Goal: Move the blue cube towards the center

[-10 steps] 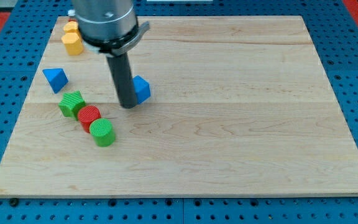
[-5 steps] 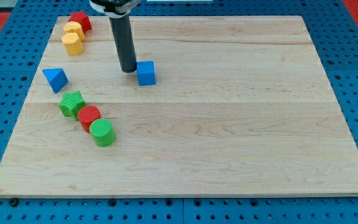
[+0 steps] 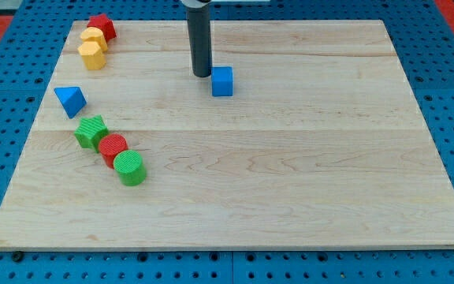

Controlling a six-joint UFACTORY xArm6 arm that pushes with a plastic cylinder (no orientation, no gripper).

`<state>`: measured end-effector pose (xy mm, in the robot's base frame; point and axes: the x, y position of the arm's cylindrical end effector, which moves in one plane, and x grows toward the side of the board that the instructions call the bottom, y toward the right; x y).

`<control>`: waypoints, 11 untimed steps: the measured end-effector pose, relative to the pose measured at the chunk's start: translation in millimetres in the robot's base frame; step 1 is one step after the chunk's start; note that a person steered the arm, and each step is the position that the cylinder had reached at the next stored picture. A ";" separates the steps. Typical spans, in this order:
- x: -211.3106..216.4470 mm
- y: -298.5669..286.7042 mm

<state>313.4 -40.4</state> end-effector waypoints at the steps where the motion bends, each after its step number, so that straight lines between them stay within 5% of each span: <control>1: 5.8 27.0; 5: 135.0 91.5; 9: 98.8 64.4; 11: 121.6 49.9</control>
<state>435.0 9.5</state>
